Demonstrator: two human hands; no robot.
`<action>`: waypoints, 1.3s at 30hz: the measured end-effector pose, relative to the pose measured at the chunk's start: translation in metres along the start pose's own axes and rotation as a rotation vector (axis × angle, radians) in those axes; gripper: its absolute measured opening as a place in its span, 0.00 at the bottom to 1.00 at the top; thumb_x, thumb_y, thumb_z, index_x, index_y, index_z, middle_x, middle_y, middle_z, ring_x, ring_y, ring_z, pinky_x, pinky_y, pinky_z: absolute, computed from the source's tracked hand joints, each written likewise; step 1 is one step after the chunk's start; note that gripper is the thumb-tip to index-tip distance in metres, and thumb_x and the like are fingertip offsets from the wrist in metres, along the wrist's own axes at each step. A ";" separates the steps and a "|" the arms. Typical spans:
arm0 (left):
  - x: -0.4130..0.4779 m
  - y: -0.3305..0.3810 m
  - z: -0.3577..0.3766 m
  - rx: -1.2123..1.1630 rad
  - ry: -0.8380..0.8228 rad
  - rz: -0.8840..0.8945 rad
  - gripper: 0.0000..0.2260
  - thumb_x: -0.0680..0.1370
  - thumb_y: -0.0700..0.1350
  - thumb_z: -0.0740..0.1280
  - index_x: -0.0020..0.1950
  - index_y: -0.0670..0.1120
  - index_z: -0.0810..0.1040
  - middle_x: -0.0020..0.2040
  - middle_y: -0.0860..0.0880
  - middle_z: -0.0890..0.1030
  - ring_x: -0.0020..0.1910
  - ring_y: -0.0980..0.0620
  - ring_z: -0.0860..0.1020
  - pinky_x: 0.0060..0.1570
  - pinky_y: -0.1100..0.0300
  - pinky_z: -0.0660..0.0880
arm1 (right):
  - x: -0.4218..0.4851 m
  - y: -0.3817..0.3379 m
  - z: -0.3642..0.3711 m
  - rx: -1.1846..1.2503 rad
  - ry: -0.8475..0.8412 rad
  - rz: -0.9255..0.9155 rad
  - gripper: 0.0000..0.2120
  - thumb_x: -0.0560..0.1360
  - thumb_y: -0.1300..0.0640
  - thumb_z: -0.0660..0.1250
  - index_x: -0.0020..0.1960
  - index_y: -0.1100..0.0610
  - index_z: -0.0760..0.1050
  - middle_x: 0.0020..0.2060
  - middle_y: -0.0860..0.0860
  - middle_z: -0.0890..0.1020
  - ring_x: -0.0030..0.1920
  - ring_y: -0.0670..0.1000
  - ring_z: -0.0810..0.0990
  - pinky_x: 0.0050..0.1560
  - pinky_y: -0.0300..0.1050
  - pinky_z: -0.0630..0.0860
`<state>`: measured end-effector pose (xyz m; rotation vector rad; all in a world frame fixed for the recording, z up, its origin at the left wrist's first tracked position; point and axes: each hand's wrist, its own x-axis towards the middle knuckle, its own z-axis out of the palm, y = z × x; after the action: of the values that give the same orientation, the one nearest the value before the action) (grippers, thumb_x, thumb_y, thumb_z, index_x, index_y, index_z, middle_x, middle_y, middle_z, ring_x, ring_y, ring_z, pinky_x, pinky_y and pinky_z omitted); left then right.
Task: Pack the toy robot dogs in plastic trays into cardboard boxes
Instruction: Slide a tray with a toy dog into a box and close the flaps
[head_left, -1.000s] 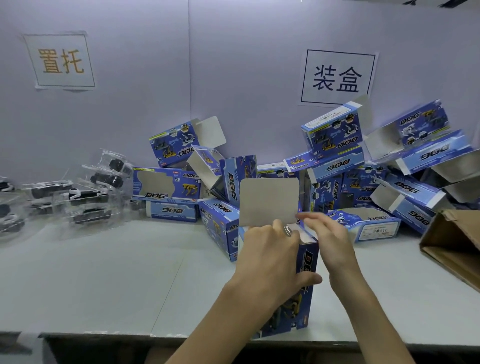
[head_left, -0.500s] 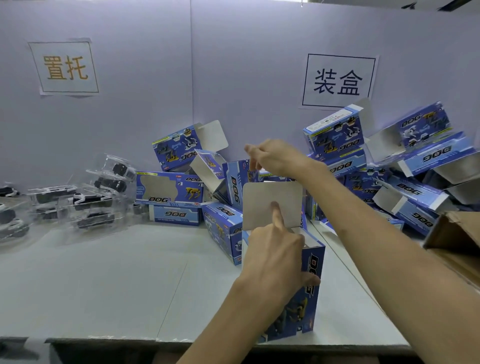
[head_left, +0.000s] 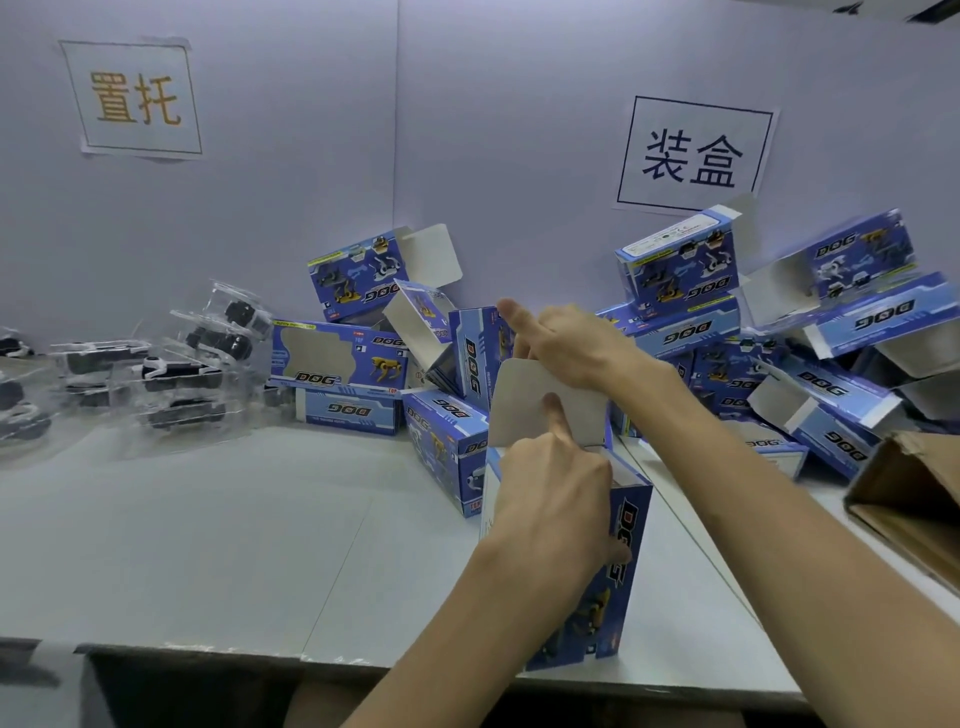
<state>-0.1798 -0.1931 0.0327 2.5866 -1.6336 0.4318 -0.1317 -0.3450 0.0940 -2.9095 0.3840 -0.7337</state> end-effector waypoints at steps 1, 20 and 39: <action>0.000 0.000 -0.001 0.003 -0.006 0.001 0.29 0.72 0.65 0.71 0.70 0.53 0.75 0.80 0.34 0.44 0.56 0.43 0.79 0.52 0.56 0.70 | -0.002 0.002 0.001 0.000 0.029 -0.018 0.45 0.78 0.29 0.37 0.44 0.59 0.83 0.43 0.55 0.84 0.45 0.56 0.81 0.47 0.49 0.73; -0.005 -0.002 0.015 0.092 0.150 0.015 0.28 0.76 0.64 0.66 0.73 0.54 0.69 0.54 0.47 0.81 0.54 0.45 0.78 0.45 0.55 0.63 | -0.022 -0.007 0.019 0.002 0.134 -0.154 0.40 0.67 0.22 0.31 0.24 0.55 0.57 0.21 0.51 0.63 0.26 0.51 0.62 0.30 0.45 0.59; 0.003 -0.062 0.058 -0.302 0.326 0.324 0.24 0.77 0.56 0.68 0.73 0.63 0.68 0.71 0.58 0.72 0.69 0.51 0.66 0.63 0.54 0.69 | -0.107 0.019 -0.006 0.465 -0.367 -0.057 0.18 0.83 0.46 0.58 0.72 0.43 0.72 0.63 0.41 0.80 0.63 0.40 0.77 0.67 0.43 0.72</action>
<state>-0.1111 -0.1798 -0.0156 1.9286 -1.8302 0.5407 -0.2294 -0.3346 0.0478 -2.5378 0.0753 -0.2355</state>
